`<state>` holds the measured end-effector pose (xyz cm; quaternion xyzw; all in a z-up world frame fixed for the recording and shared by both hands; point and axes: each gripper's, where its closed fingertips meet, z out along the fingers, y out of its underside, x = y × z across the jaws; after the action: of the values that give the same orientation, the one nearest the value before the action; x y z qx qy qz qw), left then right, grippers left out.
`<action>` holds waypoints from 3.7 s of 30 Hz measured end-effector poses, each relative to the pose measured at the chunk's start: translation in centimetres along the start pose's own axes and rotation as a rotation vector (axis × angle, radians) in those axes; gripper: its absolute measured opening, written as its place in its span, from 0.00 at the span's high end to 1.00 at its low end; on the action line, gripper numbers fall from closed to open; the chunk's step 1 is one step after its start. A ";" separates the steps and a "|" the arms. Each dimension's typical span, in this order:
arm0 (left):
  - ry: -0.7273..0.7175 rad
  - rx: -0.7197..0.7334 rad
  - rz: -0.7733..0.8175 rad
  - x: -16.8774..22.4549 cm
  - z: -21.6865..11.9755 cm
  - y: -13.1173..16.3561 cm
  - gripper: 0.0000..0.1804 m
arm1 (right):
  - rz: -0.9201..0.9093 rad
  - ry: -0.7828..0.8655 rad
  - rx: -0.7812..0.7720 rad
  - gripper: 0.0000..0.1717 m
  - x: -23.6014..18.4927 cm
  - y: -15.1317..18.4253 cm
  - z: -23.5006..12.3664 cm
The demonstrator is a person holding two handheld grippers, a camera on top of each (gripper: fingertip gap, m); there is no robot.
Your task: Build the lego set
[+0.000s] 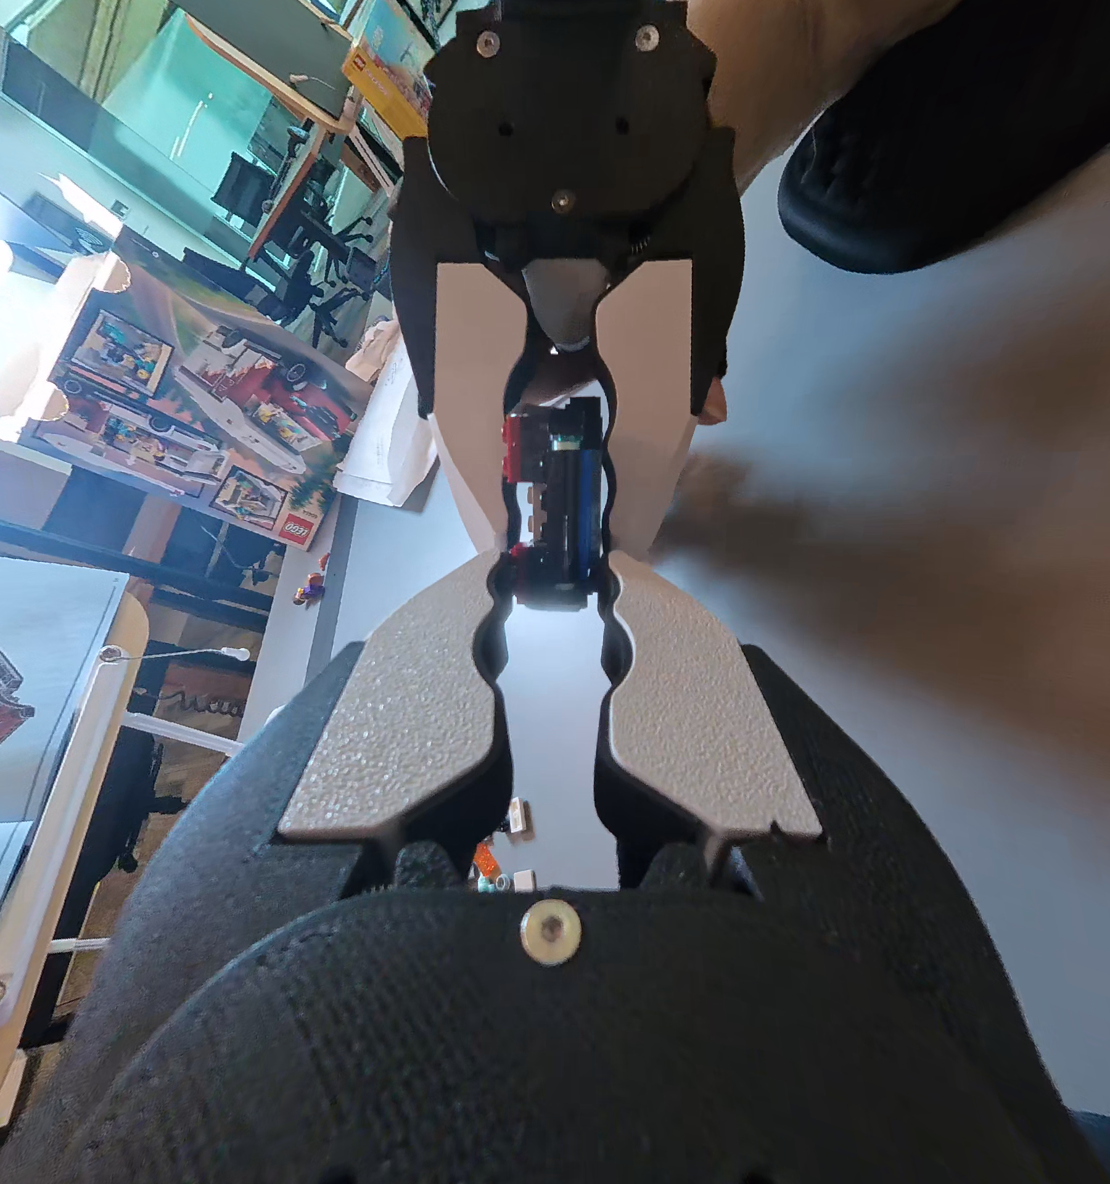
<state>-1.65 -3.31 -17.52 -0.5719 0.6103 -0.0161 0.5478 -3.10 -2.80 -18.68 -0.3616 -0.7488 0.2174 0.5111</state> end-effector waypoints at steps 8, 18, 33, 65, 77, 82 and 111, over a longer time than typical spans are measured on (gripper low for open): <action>0.010 -0.018 -0.012 0.2 -0.1 0.6 0.86 | 0.027 -0.005 0.013 0.85 -0.2 0.2 0.4; -0.018 -0.015 0.005 0.2 -0.1 1.3 0.86 | -0.035 0.012 -0.013 0.83 -0.1 0.5 0.9; -0.038 0.019 0.018 0.6 -0.8 2.0 0.86 | -0.029 -0.034 -0.033 0.85 -0.7 0.4 1.7; 0.222 -0.068 -0.893 2.1 0.9 8.8 0.65 | -0.382 0.176 -0.422 0.86 0.2 8.6 2.9; 0.132 -0.184 -0.668 2.9 1.5 9.5 0.76 | -0.056 -0.037 -0.327 0.79 -1.7 8.5 1.8; 0.222 -0.131 -0.715 3.6 1.3 8.7 0.73 | 0.088 -0.048 -0.321 0.74 -2.1 9.1 1.5; -0.019 -0.519 -0.779 -6.8 3.2 20.6 0.96 | 0.451 0.153 -0.019 0.82 1.3 7.8 -2.5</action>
<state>-15.20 10.66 -27.68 -0.8768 0.3287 -0.0621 0.3453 1.41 3.08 -22.41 -0.5399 -0.6101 0.2911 0.5016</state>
